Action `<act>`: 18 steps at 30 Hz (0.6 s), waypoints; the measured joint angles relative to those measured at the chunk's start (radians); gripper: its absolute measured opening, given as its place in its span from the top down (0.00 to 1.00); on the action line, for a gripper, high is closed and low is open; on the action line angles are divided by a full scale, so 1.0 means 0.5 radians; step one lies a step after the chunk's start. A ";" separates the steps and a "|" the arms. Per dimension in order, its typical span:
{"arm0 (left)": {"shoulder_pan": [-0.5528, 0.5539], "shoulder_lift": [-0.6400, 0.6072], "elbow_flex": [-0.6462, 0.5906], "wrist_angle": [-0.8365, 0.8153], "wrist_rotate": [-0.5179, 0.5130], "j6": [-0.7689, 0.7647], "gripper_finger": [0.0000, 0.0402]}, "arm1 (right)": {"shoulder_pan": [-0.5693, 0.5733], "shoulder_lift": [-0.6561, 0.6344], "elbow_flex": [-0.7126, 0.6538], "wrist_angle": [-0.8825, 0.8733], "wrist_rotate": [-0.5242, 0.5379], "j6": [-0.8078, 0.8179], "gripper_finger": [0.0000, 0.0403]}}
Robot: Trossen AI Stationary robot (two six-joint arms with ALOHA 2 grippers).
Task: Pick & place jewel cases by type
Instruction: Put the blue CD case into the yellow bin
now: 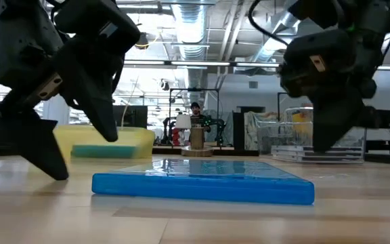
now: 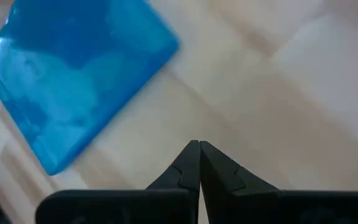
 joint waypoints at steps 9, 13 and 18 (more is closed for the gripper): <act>0.062 0.007 -0.004 -0.010 -0.143 0.125 0.29 | 0.141 0.455 0.224 0.240 -0.110 0.162 1.00; 0.116 0.009 -0.006 -0.005 -0.168 0.228 0.29 | 0.160 0.617 0.403 0.244 -0.119 0.135 1.00; 0.178 0.009 -0.008 0.009 -0.170 0.324 0.29 | 0.141 0.755 0.595 0.226 -0.118 0.085 1.00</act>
